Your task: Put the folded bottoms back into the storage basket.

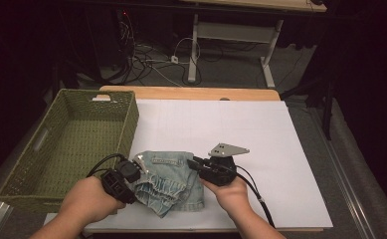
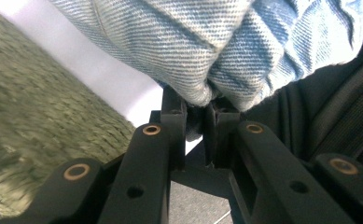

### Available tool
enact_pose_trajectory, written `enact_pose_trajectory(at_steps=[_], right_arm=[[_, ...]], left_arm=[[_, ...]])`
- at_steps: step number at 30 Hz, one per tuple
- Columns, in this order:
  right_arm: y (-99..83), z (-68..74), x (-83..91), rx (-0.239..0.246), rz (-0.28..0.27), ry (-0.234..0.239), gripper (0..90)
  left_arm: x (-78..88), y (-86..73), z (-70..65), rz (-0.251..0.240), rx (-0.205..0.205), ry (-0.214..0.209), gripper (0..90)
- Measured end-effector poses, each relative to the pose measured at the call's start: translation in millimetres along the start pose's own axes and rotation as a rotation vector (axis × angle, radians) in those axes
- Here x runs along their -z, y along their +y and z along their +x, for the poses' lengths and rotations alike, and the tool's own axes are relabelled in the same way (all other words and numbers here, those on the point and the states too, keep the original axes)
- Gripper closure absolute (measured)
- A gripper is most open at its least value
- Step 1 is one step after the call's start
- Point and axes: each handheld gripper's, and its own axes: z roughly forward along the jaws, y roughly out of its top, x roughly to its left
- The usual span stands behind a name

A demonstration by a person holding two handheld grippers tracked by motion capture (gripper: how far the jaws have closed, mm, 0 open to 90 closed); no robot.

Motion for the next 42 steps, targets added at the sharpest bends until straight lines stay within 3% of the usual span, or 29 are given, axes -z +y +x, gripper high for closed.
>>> enact_pose_trajectory(at_steps=[20,42], right_arm=[[23.1,-0.8,2.5,-0.016,0.0,0.015,78.6],[66.0,8.2,3.1,0.001,-0.017,0.015,78.4]], left_arm=[[30.6,8.9,13.1,0.032,-0.004,-0.011,78.9],[79.7,13.0,32.1,0.056,-0.017,0.028,79.0]])
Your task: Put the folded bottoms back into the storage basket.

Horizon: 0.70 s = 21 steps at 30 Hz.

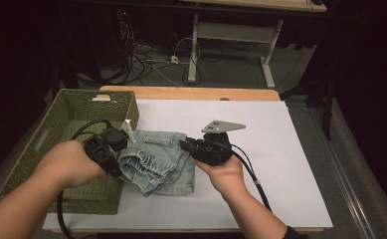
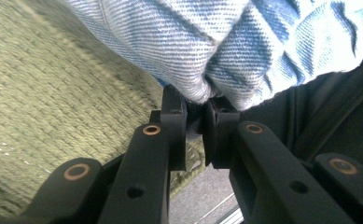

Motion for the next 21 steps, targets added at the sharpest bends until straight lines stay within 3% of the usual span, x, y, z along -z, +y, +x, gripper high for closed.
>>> enact_pose_trajectory(at_steps=[11,21], right_arm=[[22.2,10.4,-7.4,0.021,-0.018,-0.003,78.5],[38.0,33.3,-35.2,0.043,-0.012,0.03,78.4]], left_arm=[[16.4,-11.2,18.4,-0.016,0.012,-0.001,79.0],[19.3,-47.5,41.6,-0.03,0.056,0.004,79.0]])
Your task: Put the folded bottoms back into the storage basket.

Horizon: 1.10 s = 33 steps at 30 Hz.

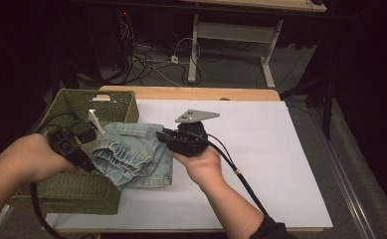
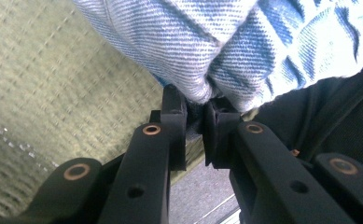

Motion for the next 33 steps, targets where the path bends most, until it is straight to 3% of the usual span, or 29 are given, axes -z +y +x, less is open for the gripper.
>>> enact_pose_trajectory(at_steps=[20,33], right_arm=[[16.7,30.2,-61.1,0.03,0.026,0.058,78.4],[25.3,52.4,-89.4,0.047,0.036,0.102,78.4]], left_arm=[[-1.5,-49.8,41.1,-0.018,0.076,0.028,79.0],[2.2,-82.7,56.8,-0.017,0.124,0.046,79.0]])
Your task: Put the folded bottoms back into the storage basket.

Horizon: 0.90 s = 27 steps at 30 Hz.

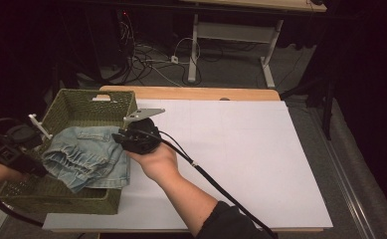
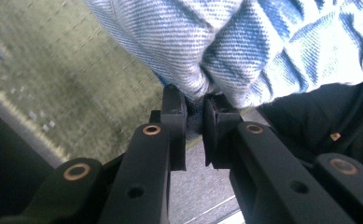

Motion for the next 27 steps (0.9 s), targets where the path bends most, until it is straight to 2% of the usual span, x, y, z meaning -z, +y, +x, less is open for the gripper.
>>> enact_pose_trajectory(at_steps=[6,12,19,24,27], right_arm=[[5.9,12.5,-11.0,0.017,0.002,0.027,78.3],[8.5,13.7,-12.4,0.018,0.001,0.032,78.3],[10.0,5.4,-17.7,0.004,-0.003,0.028,78.4],[15.5,-0.7,-28.4,0.008,0.006,0.02,78.3],[20.3,-4.4,-36.2,0.006,0.011,0.012,78.3]], left_arm=[[4.7,-15.7,6.5,-0.004,0.03,0.003,79.0],[5.7,-17.5,7.7,-0.009,0.038,0.003,79.0],[3.7,-8.6,13.2,-0.004,0.046,0.024,78.9],[-0.6,-4.7,21.0,-0.005,0.061,0.031,78.9],[-2.6,-1.6,30.7,-0.016,0.08,0.055,78.8]])
